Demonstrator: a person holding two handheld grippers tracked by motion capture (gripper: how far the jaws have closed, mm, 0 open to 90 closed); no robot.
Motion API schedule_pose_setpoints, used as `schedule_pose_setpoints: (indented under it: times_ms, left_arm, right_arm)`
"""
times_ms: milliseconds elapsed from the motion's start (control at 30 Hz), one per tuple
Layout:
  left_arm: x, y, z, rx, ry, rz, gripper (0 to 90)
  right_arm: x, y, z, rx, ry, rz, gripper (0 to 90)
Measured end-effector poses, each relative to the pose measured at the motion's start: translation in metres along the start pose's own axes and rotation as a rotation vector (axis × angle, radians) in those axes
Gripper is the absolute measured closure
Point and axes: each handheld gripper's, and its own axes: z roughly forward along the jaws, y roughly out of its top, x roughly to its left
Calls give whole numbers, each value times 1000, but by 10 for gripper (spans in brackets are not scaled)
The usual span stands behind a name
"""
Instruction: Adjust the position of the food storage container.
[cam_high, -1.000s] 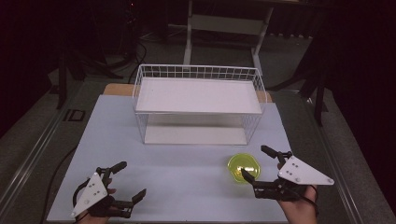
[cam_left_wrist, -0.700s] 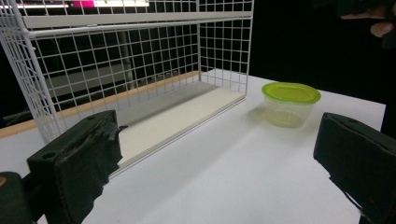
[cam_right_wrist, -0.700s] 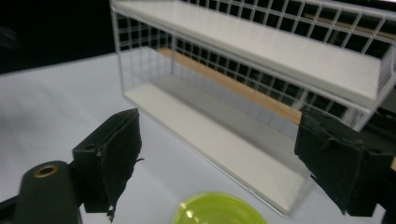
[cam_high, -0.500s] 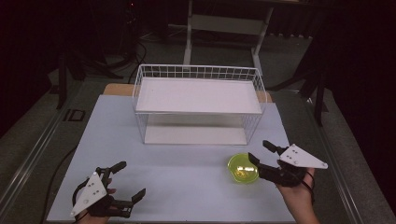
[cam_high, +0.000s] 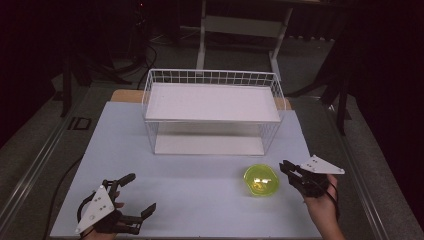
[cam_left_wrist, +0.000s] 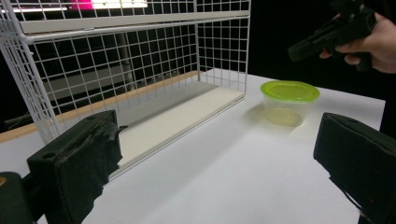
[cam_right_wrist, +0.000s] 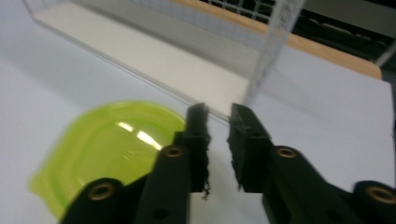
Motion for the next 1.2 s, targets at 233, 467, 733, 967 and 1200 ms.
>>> schedule_pose_setpoints:
  times_ms: [233, 467, 733, 967, 1200]
  left_arm:
    - [0, 0, 0, 1, 1, 2, 14]
    - [-1, 1, 0, -1, 2, 3, 14]
    - [0, 1, -1, -4, 3, 2, 14]
    - [0, 1, -1, -3, 1, 8, 14]
    - [-1, 1, -1, -4, 2, 9, 14]
  right_arm:
    - [-11, -21, 9, 70, -20, 53, 900]
    - [-16, -35, 18, 118, -21, 87, 900]
    - [-14, -46, 24, 163, 3, 98, 900]
    - [-2, -50, 35, 199, 72, 102, 900]
    - [7, -51, 42, 223, 113, 92, 900]
